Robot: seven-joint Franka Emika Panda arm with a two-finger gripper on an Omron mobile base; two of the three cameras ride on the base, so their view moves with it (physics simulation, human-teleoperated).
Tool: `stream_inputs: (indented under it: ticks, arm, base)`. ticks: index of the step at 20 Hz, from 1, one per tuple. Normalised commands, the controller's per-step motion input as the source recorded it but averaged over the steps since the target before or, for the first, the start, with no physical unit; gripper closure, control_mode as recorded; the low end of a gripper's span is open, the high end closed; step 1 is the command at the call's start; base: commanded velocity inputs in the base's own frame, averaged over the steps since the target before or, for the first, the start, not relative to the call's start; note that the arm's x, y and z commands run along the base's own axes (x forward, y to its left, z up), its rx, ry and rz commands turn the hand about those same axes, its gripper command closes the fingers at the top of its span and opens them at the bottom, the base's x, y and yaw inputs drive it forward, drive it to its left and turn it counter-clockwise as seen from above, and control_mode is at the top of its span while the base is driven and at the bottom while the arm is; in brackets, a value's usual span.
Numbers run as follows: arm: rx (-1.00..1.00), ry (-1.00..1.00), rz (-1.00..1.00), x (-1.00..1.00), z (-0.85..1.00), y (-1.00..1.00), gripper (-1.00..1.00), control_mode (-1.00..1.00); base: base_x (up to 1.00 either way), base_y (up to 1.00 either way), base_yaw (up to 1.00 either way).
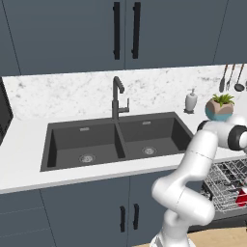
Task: Pick up the cup and bowl from the counter, place them in the dishwasher, and close the dishwasher door.
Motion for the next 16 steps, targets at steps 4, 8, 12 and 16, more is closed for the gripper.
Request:
stream_inputs:
  ticks: [4, 8, 12, 16]
  arm:
    - [0.00, -0.14, 0.00, -0.14, 0.64, 0.00, -1.00, -1.00]
    - [0.00, -0.10, 0.00, -0.22, 0.77, 0.00, -1.00, -1.00]
    - [0.00, -0.01, 0.00, -0.09, 0.96, 0.00, -1.00, -1.00]
    - [0.00, 0.00, 0.00, 0.00, 0.99, 0.00, -1.00, -1.00]
  base:
    - [0.00, 0.00, 0.00]
    - [0.00, 0.00, 0.00]
    - [0.00, 0.00, 0.00]
    - [0.00, 0.00, 0.00]
